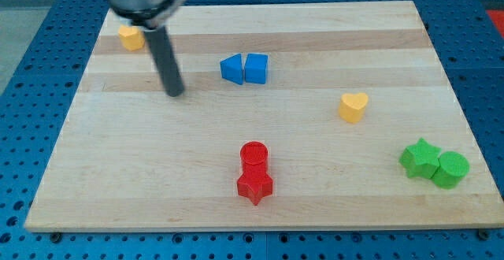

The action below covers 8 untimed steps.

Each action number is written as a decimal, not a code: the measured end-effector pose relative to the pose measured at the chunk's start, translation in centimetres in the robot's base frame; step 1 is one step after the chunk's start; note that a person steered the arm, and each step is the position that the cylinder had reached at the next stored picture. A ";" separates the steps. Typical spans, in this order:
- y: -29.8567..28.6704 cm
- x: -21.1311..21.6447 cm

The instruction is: Move the yellow heart diagonally to the bottom right of the yellow hexagon

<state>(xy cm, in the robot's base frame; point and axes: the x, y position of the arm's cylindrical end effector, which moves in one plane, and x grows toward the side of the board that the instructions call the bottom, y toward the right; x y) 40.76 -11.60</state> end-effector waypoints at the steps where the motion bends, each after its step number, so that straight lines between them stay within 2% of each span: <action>1: 3.5 1.6; 2: 9.7 5.4; 4: 26.9 10.1; 5: 28.7 10.2; 7: 26.3 9.1; 8: 26.3 0.5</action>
<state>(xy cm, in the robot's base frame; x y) 41.29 14.66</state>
